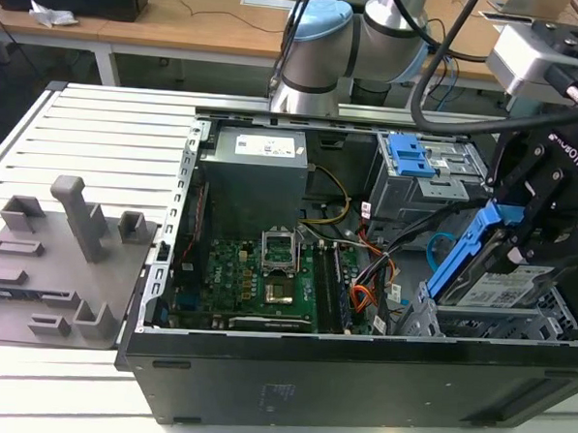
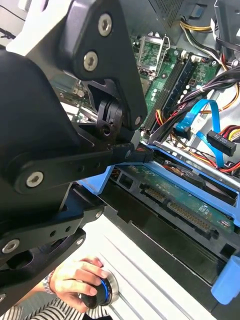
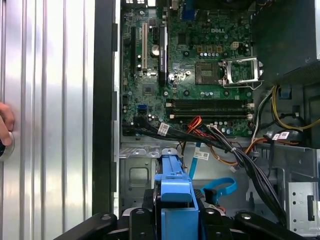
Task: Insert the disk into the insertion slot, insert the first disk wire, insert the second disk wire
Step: 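Insert the disk into the insertion slot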
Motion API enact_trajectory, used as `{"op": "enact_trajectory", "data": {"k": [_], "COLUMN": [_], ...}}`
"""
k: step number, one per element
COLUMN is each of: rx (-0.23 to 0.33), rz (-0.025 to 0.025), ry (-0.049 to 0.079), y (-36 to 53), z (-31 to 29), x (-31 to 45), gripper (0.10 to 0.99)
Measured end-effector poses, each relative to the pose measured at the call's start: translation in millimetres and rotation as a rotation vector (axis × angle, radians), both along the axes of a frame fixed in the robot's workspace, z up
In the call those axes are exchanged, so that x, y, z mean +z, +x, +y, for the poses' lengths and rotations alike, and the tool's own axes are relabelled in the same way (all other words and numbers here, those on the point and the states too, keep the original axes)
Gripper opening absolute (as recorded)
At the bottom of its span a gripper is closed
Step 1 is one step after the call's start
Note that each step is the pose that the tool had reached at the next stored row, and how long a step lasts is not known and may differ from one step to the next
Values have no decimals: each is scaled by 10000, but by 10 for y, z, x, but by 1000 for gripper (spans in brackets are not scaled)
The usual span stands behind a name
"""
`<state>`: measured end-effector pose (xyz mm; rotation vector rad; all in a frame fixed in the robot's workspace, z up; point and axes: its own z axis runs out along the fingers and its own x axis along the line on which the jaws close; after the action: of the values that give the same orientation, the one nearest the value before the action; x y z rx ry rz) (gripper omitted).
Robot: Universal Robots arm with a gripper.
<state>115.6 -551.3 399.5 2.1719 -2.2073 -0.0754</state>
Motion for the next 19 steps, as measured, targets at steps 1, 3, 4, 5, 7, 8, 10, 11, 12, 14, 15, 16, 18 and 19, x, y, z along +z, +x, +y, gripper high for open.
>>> {"op": "enact_trajectory", "data": {"k": [1, 3, 4, 5, 7, 8, 10, 11, 12, 14, 15, 16, 18, 19], "rx": [0, 0, 1, 0, 0, 0, 0, 0, 0, -1, -1, 0, 0, 0], "rz": [1, 1, 1, 1, 2, 2, 2, 1, 2, 3, 2, 1, 2, 2], "ry": [-1, -1, 0, 0, -1, -2, -2, -1, -1, -4, 0, 0, -1, -1], "y": [0, 0, 0, 0, 0, 0, 0, 0, 0, 0, 0, 0, 0, 0], "z": [0, 0, 0, 0, 0, 0, 0, 0, 0, 0, 0, 0, 0, 0], "x": [-6, -28, -36, -46, -58, -58, -58, -59, -59, -59, -61, -61, -61, -61], "gripper": [369, 369, 369, 369, 369, 369, 369, 369, 369, 376, 439, 439, 439, 427]}}
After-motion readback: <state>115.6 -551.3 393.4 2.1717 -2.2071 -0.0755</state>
